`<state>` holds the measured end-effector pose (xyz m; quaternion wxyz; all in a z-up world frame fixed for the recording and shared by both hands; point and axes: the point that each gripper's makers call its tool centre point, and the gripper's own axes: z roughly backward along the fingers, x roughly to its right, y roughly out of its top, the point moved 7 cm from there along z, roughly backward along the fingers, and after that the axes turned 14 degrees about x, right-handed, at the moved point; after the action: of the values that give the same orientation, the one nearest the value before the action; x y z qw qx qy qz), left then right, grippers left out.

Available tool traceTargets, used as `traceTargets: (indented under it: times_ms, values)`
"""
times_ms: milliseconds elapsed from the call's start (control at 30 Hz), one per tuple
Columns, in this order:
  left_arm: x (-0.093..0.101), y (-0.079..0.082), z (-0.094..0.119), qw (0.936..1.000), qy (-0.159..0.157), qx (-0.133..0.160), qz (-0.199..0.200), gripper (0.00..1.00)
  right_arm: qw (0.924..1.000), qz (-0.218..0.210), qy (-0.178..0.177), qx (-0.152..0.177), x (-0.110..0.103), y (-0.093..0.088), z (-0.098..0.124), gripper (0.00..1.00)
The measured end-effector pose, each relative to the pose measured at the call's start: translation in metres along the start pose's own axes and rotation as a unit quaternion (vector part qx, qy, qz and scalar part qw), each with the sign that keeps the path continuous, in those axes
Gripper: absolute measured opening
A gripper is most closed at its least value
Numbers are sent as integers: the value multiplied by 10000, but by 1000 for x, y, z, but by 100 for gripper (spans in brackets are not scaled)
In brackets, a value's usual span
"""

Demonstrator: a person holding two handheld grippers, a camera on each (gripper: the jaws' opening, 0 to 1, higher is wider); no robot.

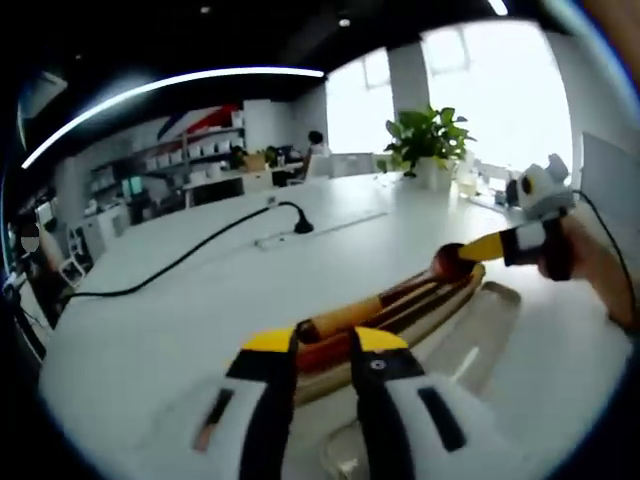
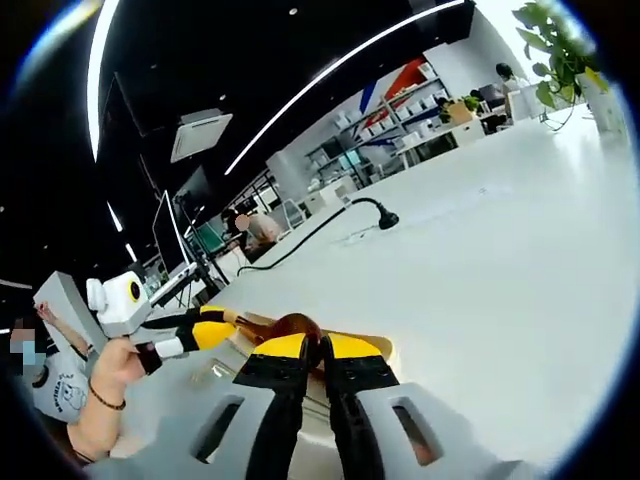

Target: Arrange the utensils inside the cutlery case until each visible utensil rests in its matching compartment.

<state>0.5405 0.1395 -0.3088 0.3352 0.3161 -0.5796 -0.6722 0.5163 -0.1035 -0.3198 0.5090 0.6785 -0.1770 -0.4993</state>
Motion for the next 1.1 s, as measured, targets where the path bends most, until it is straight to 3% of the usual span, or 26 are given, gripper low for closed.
traceTargets:
  times_ms: [367, 700, 1100]
  values:
    - [1, 2, 4, 9998, -71, 76, 169, 22, 9996, 271, -2, -59, -1, -2, 0, 4]
    - [-4, 2, 6, 9997, -16, 114, 199, 22, 9920, 1221, 182, -268, -15, -1, 1, 9]
    - [-16, 4, 16, 9988, 306, 261, 266, 21, 9838, 1794, -31, -12, -19, 16, 23, 10]
